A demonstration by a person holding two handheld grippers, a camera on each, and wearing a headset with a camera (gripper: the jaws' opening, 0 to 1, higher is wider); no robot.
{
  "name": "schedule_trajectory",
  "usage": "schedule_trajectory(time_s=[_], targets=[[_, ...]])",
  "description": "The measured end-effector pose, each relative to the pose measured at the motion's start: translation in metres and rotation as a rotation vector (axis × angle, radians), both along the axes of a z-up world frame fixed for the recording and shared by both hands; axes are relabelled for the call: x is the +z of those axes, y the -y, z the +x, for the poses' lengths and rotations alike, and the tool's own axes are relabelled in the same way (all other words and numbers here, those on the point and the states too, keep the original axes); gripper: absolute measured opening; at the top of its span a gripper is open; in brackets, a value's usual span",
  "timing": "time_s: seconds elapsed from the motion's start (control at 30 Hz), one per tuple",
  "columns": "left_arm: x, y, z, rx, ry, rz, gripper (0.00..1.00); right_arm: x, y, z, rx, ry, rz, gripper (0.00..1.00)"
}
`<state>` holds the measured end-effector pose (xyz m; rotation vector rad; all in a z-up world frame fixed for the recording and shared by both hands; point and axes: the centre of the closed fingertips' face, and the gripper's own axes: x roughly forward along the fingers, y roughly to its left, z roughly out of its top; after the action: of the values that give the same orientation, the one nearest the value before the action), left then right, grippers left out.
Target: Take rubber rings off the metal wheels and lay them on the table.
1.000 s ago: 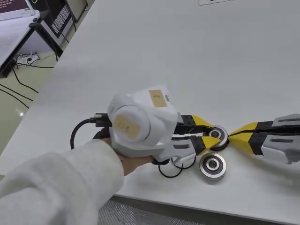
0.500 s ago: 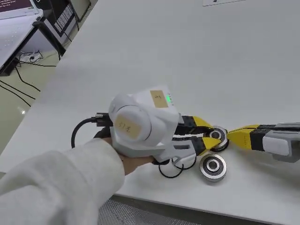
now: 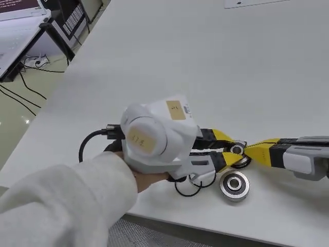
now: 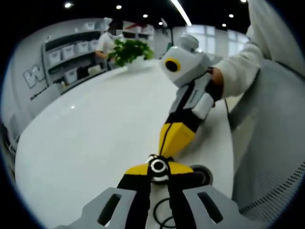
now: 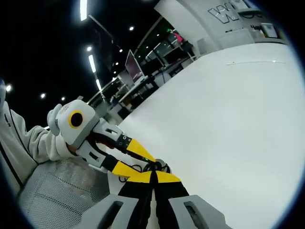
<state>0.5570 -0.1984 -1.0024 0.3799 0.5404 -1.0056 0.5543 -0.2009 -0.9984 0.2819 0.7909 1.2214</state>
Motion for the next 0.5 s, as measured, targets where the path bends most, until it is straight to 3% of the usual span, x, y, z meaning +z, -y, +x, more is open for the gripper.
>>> schedule_trajectory(time_s=[0.27, 0.3, 0.33, 0.37, 0.43, 0.5], targets=[[0.0, -0.001, 0.0, -0.004, 0.003, -0.008, 0.14, 0.004, -0.005, -0.003, 0.018, 0.021, 0.016, 0.0], [0.0, -0.001, 0.0, -0.004, 0.003, -0.008, 0.14, 0.007, -0.006, -0.004, 0.022, 0.019, 0.034, 0.0], [0.0, -0.001, 0.0, -0.006, 0.005, -0.006, 0.14, 0.019, -0.014, -0.011, 0.061, 0.005, 0.105, 0.0], [0.0, 0.0, 0.0, -0.014, 0.016, 0.003, 0.14, 0.018, -0.014, -0.008, 0.038, 0.01, 0.078, 0.0], [0.0, 0.0, 0.0, -0.02, 0.023, 0.009, 0.14, 0.012, -0.014, -0.006, 0.061, 0.099, 0.03, 0.0], [0.001, 0.0, 0.0, -0.016, 0.02, 0.004, 0.14, 0.014, -0.014, -0.007, 0.05, 0.067, 0.048, 0.0]])
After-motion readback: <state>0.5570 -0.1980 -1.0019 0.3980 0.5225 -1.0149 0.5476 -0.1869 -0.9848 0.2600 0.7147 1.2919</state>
